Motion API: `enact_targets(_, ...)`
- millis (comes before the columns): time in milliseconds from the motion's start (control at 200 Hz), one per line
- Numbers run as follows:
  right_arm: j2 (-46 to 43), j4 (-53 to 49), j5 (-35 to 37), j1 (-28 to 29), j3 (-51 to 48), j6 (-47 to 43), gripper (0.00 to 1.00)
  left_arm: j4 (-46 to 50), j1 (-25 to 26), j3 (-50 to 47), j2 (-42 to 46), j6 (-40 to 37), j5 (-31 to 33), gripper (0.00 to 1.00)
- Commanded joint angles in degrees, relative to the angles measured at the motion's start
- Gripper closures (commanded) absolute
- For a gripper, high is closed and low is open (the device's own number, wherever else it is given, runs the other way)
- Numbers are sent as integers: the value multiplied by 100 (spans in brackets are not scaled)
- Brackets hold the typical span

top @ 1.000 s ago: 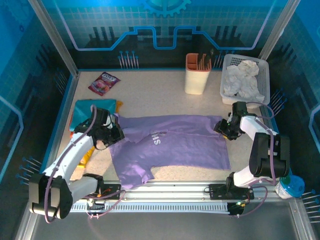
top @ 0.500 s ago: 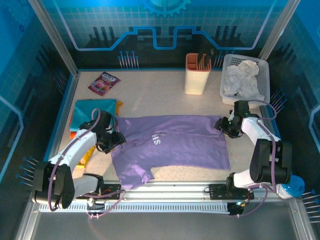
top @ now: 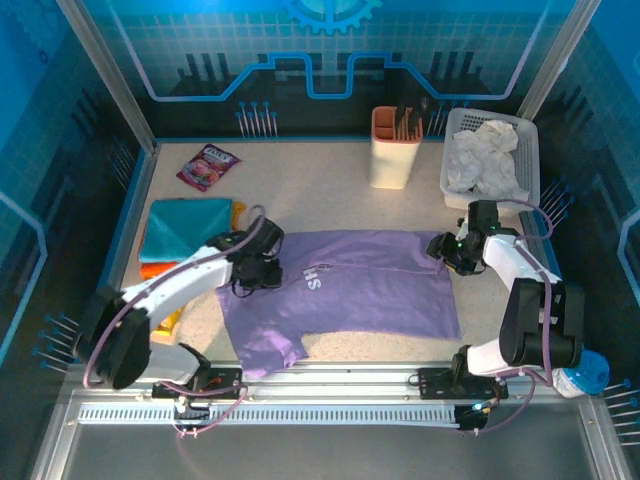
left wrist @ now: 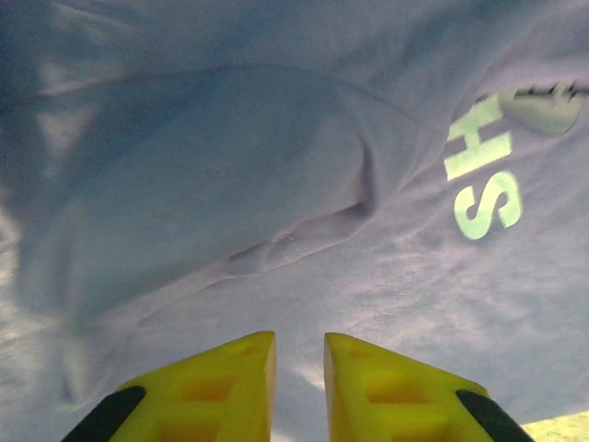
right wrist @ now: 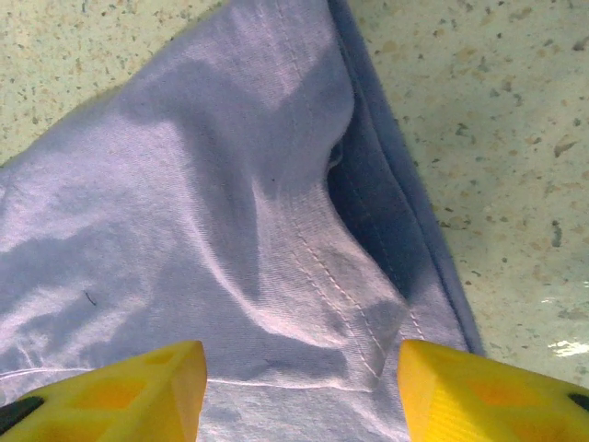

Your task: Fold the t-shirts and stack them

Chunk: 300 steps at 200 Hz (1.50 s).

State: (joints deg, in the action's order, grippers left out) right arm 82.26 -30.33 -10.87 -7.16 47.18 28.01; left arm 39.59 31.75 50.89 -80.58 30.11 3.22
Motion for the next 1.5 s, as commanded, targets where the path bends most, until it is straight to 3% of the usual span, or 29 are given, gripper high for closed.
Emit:
enact_targets(0,-34,38,-160,-41,71,-6,41,-241,319,218,-512,-381,333,78)
enact_targets(145,5,79,-221,-32,74,22,40,-229,416,390,-1116,-431,948,72)
enact_targets(410,130,140,-323,17,72,54,40,-311,516,506,-1442,-549,1322,71)
enact_targets(820,264,203,-418,26,82,82,40,-357,577,456,-1663,-499,1294,72)
enact_targets(1011,273,223,-429,34,107,102,40,-291,578,498,-1685,-458,1362,85)
enact_targets(1136,281,203,-416,24,137,99,40,-154,578,609,-1590,-453,1227,100)
enact_targets(1496,300,189,-421,35,178,99,41,174,578,960,-1127,1,-178,100)
